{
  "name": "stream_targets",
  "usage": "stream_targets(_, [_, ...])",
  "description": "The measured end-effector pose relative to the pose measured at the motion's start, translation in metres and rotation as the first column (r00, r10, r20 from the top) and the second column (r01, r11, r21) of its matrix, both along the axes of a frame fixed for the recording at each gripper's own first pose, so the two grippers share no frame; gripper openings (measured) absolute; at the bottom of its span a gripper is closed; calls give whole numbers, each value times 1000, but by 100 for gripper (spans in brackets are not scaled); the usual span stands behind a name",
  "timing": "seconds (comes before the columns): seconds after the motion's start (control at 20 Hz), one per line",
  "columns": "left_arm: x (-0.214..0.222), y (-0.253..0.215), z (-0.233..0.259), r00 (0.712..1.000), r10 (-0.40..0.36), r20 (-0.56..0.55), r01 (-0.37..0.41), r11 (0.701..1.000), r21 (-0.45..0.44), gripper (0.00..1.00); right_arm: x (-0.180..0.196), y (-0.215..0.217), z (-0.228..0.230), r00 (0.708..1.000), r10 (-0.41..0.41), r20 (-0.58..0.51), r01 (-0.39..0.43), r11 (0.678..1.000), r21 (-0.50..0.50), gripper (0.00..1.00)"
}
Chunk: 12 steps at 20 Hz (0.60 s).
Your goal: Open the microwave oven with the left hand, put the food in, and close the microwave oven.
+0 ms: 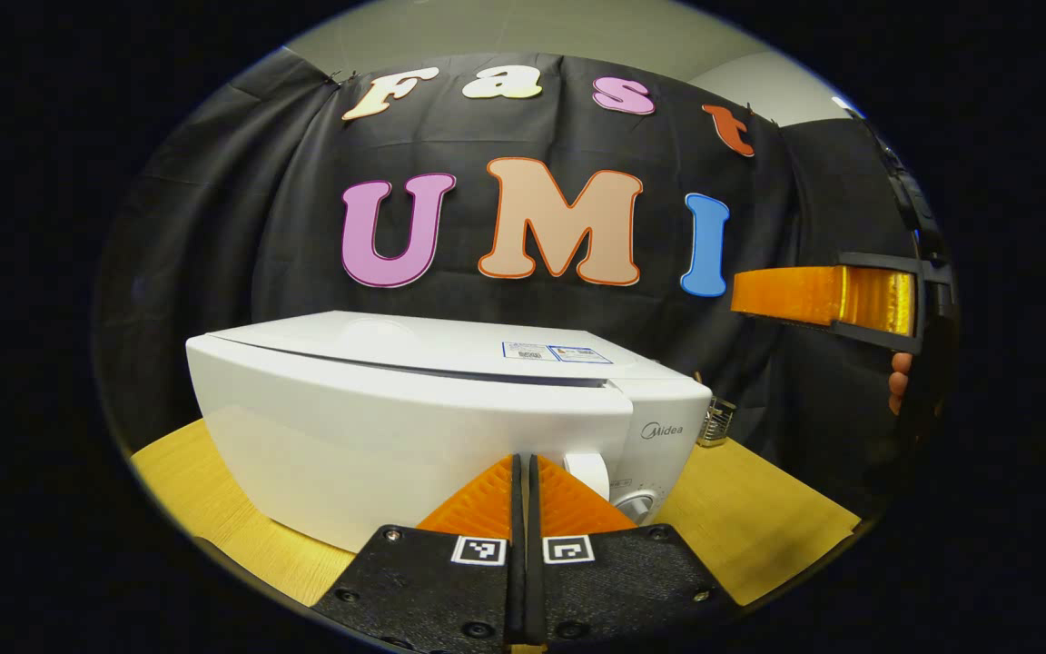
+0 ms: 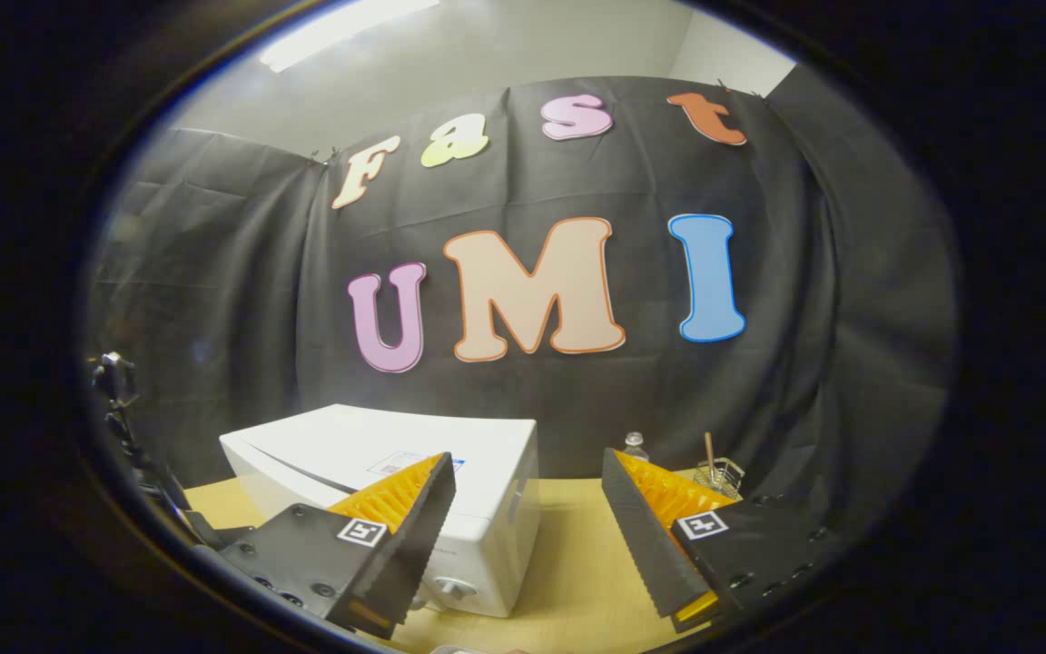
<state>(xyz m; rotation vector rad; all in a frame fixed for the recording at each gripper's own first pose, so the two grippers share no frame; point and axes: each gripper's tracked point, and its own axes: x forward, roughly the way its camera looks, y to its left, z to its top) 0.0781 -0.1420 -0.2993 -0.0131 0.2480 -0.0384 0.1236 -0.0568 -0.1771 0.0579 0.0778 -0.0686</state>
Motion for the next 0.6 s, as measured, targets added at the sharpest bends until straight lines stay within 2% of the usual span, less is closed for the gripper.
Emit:
stream_targets(0.25, [5,-1,3,1000,-1,21,1,1000,18,0,-9,-4,8,1000,-3,21,4,1000,-25,92])
stream_targets(0.55, [4,0,2,1000,12,28,-13,999,31,1,-24,-27,18,998,-55,42,57,998,-38,92])
stream_targets(0.6, [4,1,3,1000,15,25,-16,999,34,1,-26,-32,19,997,-63,47,65,997,-30,99])
